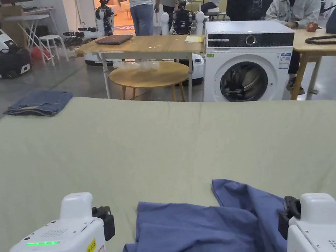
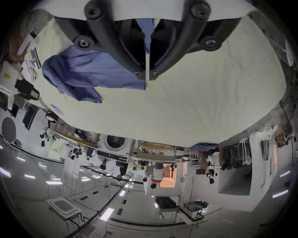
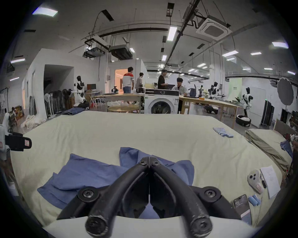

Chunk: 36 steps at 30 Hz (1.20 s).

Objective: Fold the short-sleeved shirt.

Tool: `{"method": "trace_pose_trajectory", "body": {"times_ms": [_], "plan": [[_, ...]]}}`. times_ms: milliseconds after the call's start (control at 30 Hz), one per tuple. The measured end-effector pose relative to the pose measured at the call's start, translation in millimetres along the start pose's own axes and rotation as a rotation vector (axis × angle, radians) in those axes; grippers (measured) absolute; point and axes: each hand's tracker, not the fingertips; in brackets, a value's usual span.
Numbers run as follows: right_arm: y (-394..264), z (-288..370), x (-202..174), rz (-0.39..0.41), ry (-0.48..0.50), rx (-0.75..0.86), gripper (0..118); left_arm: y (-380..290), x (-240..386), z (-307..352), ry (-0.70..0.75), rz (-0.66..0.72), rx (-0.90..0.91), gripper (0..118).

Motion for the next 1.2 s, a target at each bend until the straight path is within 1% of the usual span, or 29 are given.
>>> {"method": "trace_pose_trajectory", "body": {"times_ms": [33,167,200,233,300,333,400,500,533,567,600,633,667,700,733,767,800,833,867,933,967,1000,1033,1067,1100,1133,1167,1200], "plan": [[0,-1,1,-0.002,0.000,-0.002,0,0,-2,-1,0.009,0.004,-0.059,0],[-1,2,3,0.007,-0.001,-0.005,0,-10,-7,-11,-0.042,0.049,-0.257,2],[-1,3,4,0.012,-0.002,-0.008,0,-13,-16,-21,-0.040,0.049,-0.308,11],[-1,3,5,0.012,-0.003,-0.009,0,-18,-18,-27,-0.040,0.037,-0.360,25],[-3,3,7,0.014,-0.008,-0.014,0,-31,-18,-38,-0.032,0.042,-0.456,66],[-4,2,9,0.016,-0.010,-0.018,0,-39,-17,-44,-0.016,0.051,-0.501,80],[-6,2,12,0.012,-0.013,-0.025,0,-55,-15,-54,0.000,0.061,-0.553,83],[-9,2,16,0.007,-0.020,-0.034,0,-75,-7,-67,0.028,0.056,-0.653,83],[-10,1,19,0.004,-0.020,-0.041,0,-81,-1,-70,0.039,0.032,-0.664,83],[-11,1,21,0.002,-0.021,-0.046,0,-84,8,-70,0.090,-0.055,-0.624,82],[-13,1,24,-0.002,-0.022,-0.054,0,-89,19,-66,0.137,-0.136,-0.598,78],[-15,0,28,-0.004,-0.026,-0.067,0,-91,28,-66,0.146,-0.169,-0.594,75],[-17,-2,33,-0.009,-0.028,-0.080,0,-90,33,-65,0.144,-0.170,-0.572,66],[-16,-2,37,-0.014,-0.029,-0.098,0,-89,36,-65,0.133,-0.164,-0.562,53],[-17,-5,43,-0.017,-0.035,-0.121,0,-84,45,-53,0.121,-0.165,-0.545,34],[-16,-10,50,-0.020,-0.042,-0.147,0,-82,47,-51,0.118,-0.163,-0.529,7],[-15,-15,58,-0.027,-0.048,-0.175,0,-80,46,-51,0.087,-0.129,-0.517,0],[-14,-23,68,-0.036,-0.053,-0.194,0,-79,43,-50,0.051,-0.076,-0.519,0],[-12,-31,79,-0.057,-0.048,-0.220,0,-81,36,-53,0.043,-0.057,-0.517,0],[-5,-50,98,-0.076,-0.053,-0.262,0,-78,31,-47,0.038,-0.050,-0.495,0],[-3,-62,107,-0.090,-0.041,-0.288,2,-75,29,-45,0.029,-0.035,-0.489,0],[0,-75,117,-0.095,-0.057,-0.311,9,-74,24,-45,0.013,-0.005,-0.480,0],[2,-90,126,-0.106,-0.057,-0.341,26,-71,20,-42,-0.011,0.021,-0.465,0],[3,-105,135,-0.111,-0.042,-0.376,50,-68,19,-40,-0.017,0.011,-0.466,0],[0,-124,146,-0.110,-0.037,-0.425,64,-66,19,-39,-0.012,0.004,-0.465,0],[-1,-140,153,-0.110,-0.029,-0.469,72,-64,18,-37,-0.015,0.003,-0.444,0],[-3,-152,157,-0.113,-0.013,-0.503,73,-62,17,-36,-0.023,0.002,-0.443,0],[-5,-164,159,-0.097,-0.021,-0.531,74,-60,15,-37,-0.023,0.006,-0.449,0]]}}
